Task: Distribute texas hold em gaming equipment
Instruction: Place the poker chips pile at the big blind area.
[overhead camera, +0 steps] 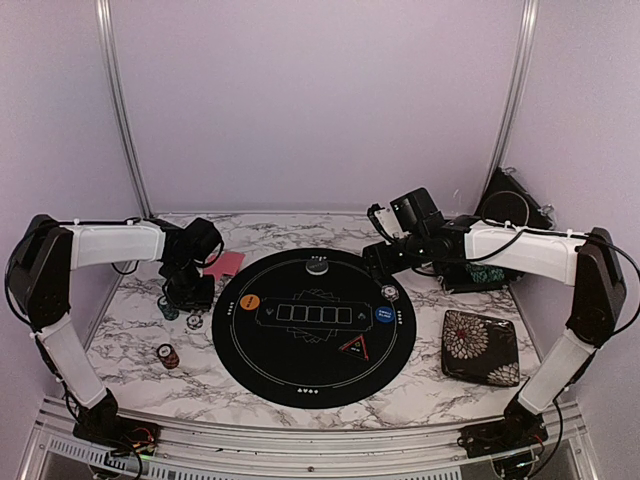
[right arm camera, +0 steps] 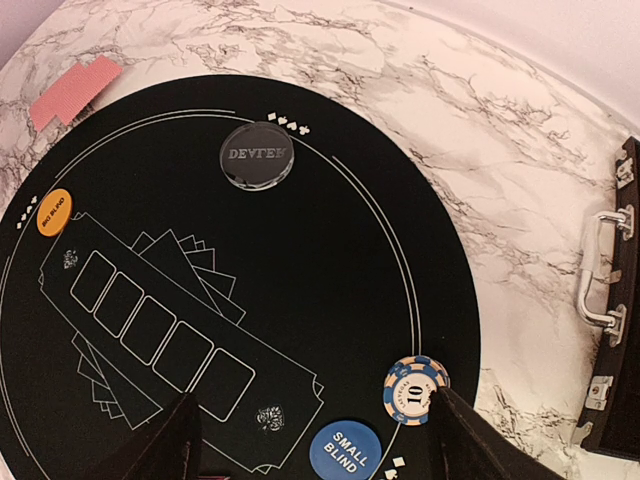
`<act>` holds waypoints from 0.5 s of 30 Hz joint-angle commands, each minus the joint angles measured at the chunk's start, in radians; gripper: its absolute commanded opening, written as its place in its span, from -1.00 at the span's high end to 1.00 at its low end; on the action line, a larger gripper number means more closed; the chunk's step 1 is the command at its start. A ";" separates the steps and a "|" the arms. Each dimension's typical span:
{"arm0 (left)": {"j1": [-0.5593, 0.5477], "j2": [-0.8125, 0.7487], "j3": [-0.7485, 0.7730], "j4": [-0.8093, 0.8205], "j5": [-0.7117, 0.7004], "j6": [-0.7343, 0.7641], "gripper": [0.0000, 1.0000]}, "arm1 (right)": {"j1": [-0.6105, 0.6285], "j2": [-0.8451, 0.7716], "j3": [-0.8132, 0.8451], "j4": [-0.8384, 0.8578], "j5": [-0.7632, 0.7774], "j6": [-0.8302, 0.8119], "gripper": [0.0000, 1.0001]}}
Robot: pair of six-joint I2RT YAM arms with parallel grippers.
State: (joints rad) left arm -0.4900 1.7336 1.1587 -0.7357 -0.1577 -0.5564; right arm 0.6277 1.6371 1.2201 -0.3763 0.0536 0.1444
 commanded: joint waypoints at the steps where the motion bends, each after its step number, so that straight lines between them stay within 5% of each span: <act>1: -0.014 0.017 0.047 -0.035 0.001 0.011 0.28 | -0.008 -0.003 0.005 -0.007 0.008 -0.009 -0.50; 15: -0.069 0.103 0.140 -0.044 0.022 0.007 0.28 | -0.010 -0.003 0.003 -0.004 0.003 -0.012 -0.50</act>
State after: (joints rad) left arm -0.5434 1.8111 1.2575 -0.7444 -0.1452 -0.5564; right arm 0.6266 1.6371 1.2201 -0.3763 0.0536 0.1436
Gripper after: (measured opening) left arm 0.425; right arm 0.749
